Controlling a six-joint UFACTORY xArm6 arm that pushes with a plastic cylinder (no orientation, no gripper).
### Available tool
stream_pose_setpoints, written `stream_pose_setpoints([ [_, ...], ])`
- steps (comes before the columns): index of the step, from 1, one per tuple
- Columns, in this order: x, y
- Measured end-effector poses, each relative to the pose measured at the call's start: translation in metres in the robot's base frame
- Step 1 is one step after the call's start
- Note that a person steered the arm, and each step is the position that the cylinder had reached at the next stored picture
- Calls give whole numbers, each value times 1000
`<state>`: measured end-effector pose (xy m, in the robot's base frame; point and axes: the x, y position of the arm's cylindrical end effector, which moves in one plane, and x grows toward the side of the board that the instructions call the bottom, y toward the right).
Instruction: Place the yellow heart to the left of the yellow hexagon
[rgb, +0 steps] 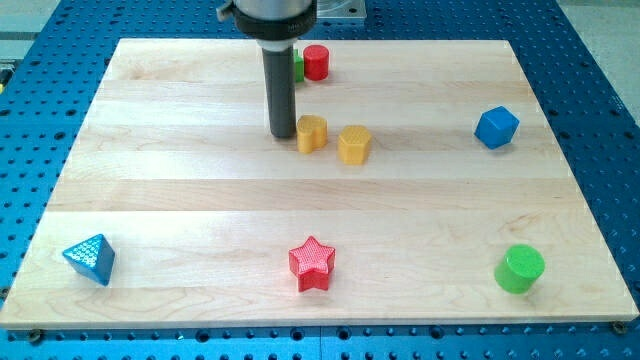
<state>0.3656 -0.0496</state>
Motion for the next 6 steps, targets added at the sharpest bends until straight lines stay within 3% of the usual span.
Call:
stream_pose_setpoints([
  [1, -9, 7],
  [3, 28, 39],
  [4, 28, 9],
  [5, 38, -88],
  [6, 93, -193],
])
